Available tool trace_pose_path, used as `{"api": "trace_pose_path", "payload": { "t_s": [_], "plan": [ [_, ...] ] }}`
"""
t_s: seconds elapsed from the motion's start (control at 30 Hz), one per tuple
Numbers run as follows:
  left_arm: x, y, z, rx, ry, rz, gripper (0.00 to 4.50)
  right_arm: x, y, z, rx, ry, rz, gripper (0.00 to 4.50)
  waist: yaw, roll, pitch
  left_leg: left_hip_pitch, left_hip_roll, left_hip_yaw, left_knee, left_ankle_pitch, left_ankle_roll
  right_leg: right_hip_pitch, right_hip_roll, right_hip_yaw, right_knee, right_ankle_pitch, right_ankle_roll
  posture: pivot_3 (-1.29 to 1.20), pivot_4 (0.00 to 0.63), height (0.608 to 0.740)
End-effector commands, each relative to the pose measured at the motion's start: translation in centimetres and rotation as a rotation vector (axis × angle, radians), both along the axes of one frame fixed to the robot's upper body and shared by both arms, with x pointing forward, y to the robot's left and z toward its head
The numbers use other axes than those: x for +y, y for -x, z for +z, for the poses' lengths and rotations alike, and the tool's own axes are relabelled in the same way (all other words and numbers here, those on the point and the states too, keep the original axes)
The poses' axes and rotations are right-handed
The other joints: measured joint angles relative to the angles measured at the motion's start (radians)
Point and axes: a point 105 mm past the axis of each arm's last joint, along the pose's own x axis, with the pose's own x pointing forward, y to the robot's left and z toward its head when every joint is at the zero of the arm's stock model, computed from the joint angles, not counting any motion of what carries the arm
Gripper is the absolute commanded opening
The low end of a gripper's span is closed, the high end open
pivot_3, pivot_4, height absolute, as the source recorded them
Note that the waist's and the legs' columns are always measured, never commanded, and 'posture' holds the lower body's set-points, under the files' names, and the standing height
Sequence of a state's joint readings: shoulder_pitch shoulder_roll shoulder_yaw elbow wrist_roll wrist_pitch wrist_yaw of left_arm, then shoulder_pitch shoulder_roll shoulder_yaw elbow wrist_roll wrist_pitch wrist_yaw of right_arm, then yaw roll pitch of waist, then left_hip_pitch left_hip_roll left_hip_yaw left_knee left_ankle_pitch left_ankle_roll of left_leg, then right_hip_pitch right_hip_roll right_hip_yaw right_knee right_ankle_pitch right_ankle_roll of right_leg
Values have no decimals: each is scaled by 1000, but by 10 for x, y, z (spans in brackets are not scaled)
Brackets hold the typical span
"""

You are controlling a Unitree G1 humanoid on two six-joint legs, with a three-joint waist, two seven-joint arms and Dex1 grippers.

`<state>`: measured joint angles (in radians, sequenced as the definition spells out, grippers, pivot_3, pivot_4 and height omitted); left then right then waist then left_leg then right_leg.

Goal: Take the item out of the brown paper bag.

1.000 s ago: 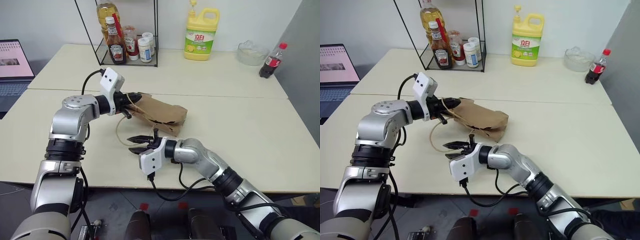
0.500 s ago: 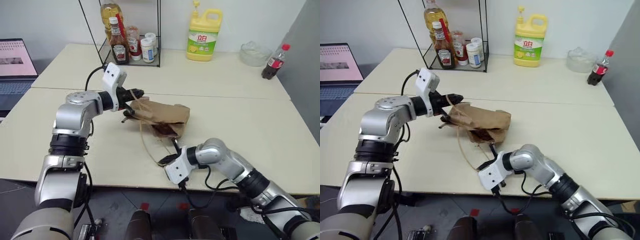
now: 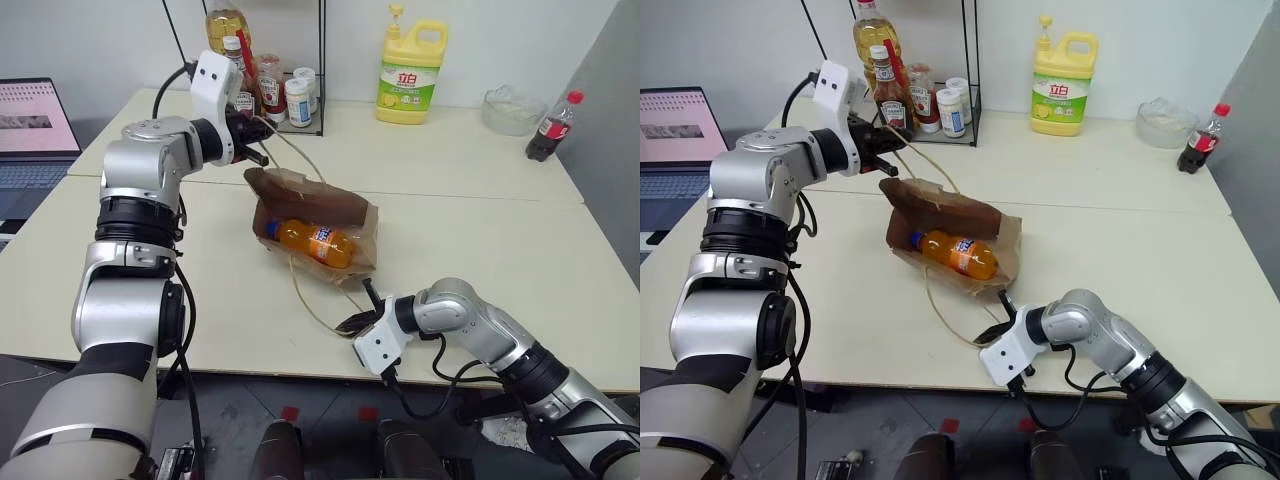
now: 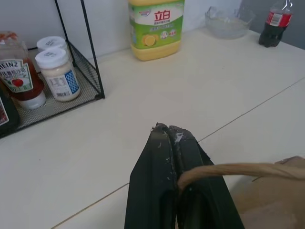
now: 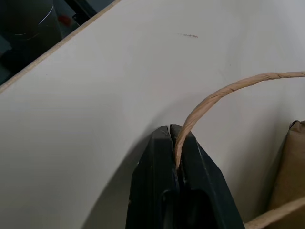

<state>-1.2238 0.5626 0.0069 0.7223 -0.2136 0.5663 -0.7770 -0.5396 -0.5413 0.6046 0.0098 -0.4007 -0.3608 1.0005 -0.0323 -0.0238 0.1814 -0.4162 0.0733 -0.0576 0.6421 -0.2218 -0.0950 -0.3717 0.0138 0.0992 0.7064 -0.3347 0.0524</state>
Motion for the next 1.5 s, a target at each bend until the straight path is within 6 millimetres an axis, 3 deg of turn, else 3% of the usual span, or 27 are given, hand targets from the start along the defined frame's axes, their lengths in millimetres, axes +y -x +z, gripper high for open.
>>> {"api": "trace_pose_path", "payload": {
  "t_s": [0.03,0.07,0.17,0.37,0.53,0.67,0.87,1.07,1.23,1.4,1.5],
  "plan": [
    [-11,9,22,-80,-23,-77,0,-18,5,-30,102,95,-52,40,0,0,0,0,0,0,0,1,-1,0,0,0,0,0,0,0,150,740],
    [-13,11,20,-77,-28,-96,0,-17,5,-29,111,83,-59,40,1,0,0,0,0,0,0,1,-3,0,0,0,0,0,0,0,150,740],
    [-19,23,13,-57,-42,-174,0,-13,10,-14,203,2,-95,581,2,0,0,0,0,0,0,2,-3,1,0,0,-1,0,0,0,150,740],
    [-21,32,4,-38,-38,-201,0,-9,29,32,377,-174,-101,2588,2,0,1,-1,0,-1,0,1,-3,1,0,-1,-2,0,0,0,150,740],
    [-22,35,2,-30,-39,-205,0,-24,37,61,499,-256,-168,4310,1,0,1,-1,0,-1,0,1,-2,1,0,-1,-2,0,0,0,150,740],
    [-23,39,0,-25,-41,-218,0,-43,35,85,589,-361,-288,4310,2,1,1,-2,0,-1,0,-1,1,1,0,-1,-3,0,0,0,150,740],
    [-24,41,-2,-23,-38,-229,0,-48,31,105,742,-524,-423,4310,1,1,1,-2,1,-1,0,-1,1,0,1,-1,-3,0,0,0,150,740],
    [-26,41,-1,-22,-37,-238,0,-49,15,123,799,-676,-503,4310,1,1,1,-3,1,-1,-1,-1,1,0,1,-1,-3,0,0,0,150,740],
    [-26,42,2,-27,-38,-240,0,-38,-1,149,849,-821,-503,4310,0,1,1,-3,1,-1,-1,-1,1,-1,1,0,-3,0,0,0,150,740],
    [-26,41,4,-34,-39,-237,0,-15,-20,162,822,-894,-516,2693,-1,2,2,-5,1,-1,-2,-1,1,-3,1,-1,-3,0,0,0,150,740],
    [-26,41,3,-35,-39,-237,0,2,-25,171,908,-965,-502,1617,-1,2,2,-5,1,-1,-2,-1,1,-3,1,-1,-3,0,0,0,150,740]
  ]
}}
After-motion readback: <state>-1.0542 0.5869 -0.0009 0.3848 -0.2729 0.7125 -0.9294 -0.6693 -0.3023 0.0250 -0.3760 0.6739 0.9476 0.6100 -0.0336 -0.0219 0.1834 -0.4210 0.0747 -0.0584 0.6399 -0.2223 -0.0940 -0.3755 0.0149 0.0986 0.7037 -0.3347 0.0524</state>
